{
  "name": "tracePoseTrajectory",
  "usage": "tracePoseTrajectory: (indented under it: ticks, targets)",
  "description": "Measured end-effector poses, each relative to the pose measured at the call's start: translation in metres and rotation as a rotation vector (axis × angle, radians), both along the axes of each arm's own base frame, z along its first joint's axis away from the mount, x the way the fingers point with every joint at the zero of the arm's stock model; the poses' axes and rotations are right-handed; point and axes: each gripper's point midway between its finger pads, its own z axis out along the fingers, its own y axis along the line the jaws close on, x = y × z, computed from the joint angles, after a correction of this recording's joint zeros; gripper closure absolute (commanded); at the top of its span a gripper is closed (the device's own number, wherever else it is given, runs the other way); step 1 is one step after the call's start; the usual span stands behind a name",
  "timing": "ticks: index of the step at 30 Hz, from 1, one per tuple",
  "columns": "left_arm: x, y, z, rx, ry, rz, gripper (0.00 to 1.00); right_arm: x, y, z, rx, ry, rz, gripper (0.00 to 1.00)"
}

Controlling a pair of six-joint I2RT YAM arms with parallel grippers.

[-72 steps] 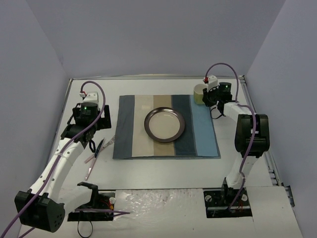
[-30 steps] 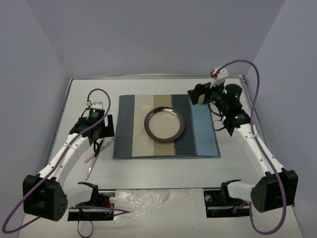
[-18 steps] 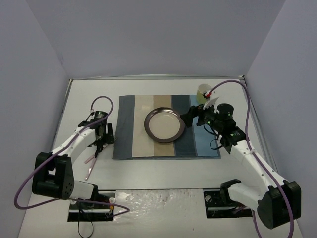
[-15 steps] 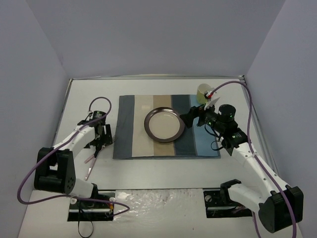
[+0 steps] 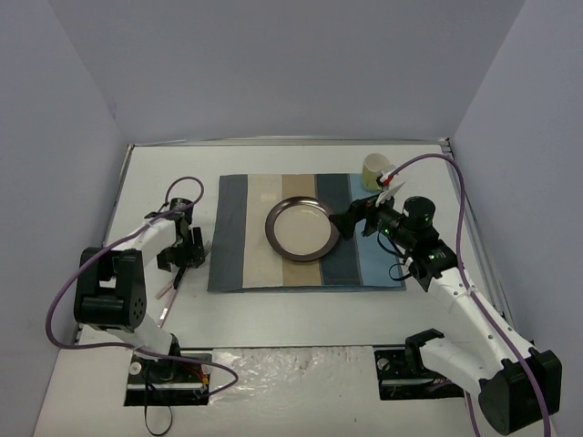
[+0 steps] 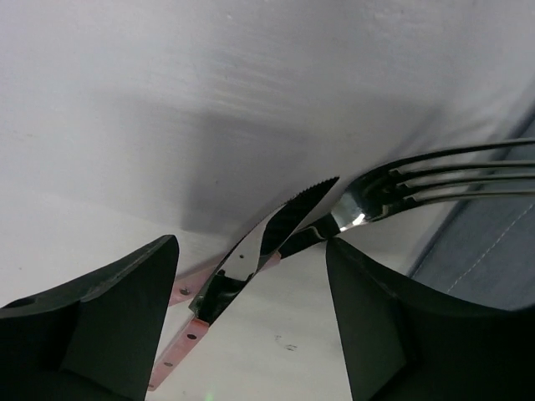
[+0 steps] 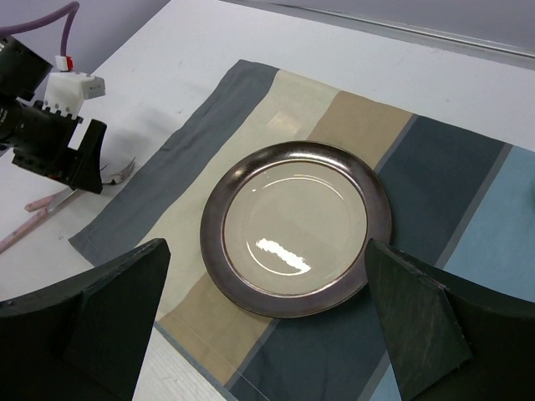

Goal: Set the dinner table for one person

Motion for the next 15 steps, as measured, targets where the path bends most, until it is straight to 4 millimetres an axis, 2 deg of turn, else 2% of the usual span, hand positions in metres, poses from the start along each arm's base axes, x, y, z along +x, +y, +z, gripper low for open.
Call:
tracePoseTrajectory:
  ticks: [10,15]
  targets:
    - [0.043,0.013,0.0,-0.011,-0.019,0.023,0.63,0.0,0.001,-0.002,-0.002,0.003,0.0,0.01]
    - [0.077,0.021,0.001,-0.011,-0.045,0.03,0.69,0.001,-0.001,-0.002,-0.005,0.004,-0.007,0.01]
